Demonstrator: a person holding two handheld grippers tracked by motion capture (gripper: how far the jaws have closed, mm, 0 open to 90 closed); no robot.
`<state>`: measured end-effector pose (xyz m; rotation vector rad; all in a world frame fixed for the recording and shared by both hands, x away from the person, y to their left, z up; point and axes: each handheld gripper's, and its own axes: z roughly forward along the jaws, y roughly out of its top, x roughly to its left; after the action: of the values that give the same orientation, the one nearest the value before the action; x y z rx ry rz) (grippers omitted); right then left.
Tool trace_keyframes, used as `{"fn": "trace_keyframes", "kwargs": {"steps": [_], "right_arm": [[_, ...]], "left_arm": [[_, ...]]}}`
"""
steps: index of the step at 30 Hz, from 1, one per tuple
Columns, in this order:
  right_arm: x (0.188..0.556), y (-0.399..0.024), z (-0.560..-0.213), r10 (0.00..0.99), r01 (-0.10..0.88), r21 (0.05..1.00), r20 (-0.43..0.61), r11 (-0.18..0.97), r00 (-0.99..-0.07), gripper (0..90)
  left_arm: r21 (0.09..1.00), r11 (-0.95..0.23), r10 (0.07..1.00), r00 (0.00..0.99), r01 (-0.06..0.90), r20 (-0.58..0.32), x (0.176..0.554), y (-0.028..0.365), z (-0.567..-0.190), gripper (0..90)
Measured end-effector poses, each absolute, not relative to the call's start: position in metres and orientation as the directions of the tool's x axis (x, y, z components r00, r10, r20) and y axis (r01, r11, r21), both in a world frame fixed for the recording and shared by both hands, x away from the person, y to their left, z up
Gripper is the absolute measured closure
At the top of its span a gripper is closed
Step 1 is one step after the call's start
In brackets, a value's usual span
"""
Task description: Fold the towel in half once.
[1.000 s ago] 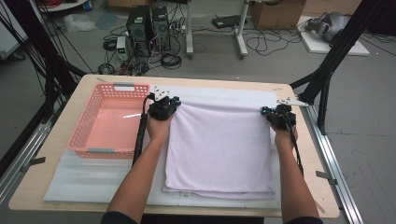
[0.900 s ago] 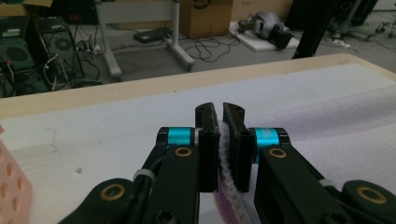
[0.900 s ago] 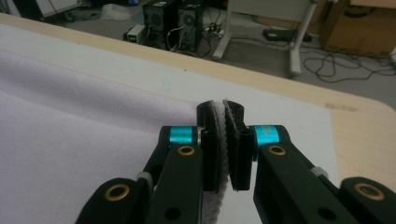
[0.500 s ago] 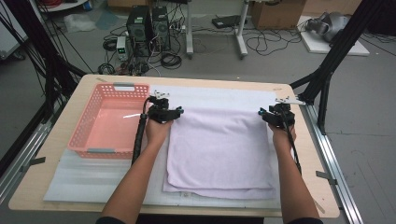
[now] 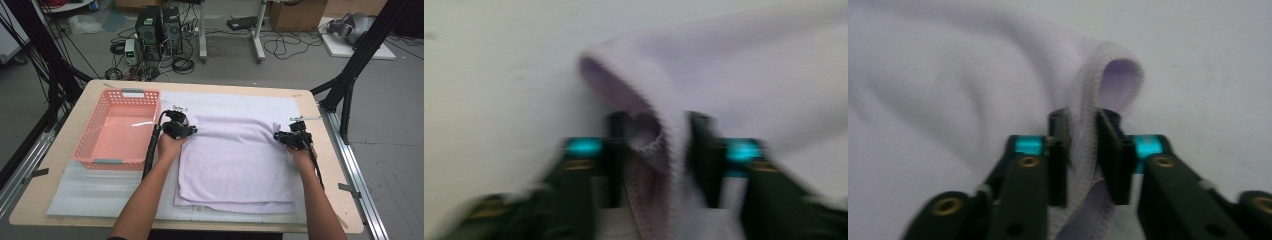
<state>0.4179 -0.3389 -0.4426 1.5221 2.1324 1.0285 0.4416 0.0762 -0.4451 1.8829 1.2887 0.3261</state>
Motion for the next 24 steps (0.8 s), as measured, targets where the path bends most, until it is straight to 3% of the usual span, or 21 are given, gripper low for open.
{"fn": "trace_keyframes", "kwargs": {"steps": [3, 7, 13, 15, 17, 18, 24], "right_arm": [[0.421, -0.341, -0.442, 0.91, 0.665, 0.728, 0.144, 0.167, -0.388, 85.0], [0.422, -0.348, -0.434, 0.938, 0.552, 0.83, 0.13, 0.074, -0.322, 85.5], [0.429, -0.348, -0.417, 0.95, 0.441, 0.896, 0.095, 0.048, -0.298, 85.0], [0.432, -0.346, -0.42, 0.955, 0.463, 0.885, 0.09, 0.054, -0.283, 80.3], [0.433, -0.346, -0.424, 0.963, 0.5, 0.866, 0.121, 0.016, -0.24, 68.3], [0.431, -0.348, -0.425, 0.961, 0.502, 0.865, 0.142, -0.004, -0.236, 66.8], [0.411, -0.349, -0.421, 0.953, 0.501, 0.863, 0.093, 0.067, -0.289, 59.8]], "left_arm": [[0.756, -0.092, 0.886, 0.4, 0.648, -0.235, 0.445, 0.079, -0.444, 81.2], [0.833, -0.065, 0.904, 0.386, 0.549, -0.184, 0.445, 0.073, -0.435, 81.6], [0.897, -0.033, 0.918, 0.368, 0.441, -0.147, 0.448, 0.074, -0.424, 81.1], [0.879, -0.035, 0.919, 0.36, 0.476, -0.158, 0.448, 0.076, -0.427, 74.5], [0.861, -0.044, 0.92, 0.358, 0.506, -0.163, 0.447, 0.078, -0.428, 57.9], [0.859, -0.048, 0.916, 0.366, 0.51, -0.166, 0.446, 0.079, -0.427, 51.5], [0.871, -0.095, 0.875, 0.457, 0.482, -0.158, 0.425, 0.083, -0.419, 43.5]]}}
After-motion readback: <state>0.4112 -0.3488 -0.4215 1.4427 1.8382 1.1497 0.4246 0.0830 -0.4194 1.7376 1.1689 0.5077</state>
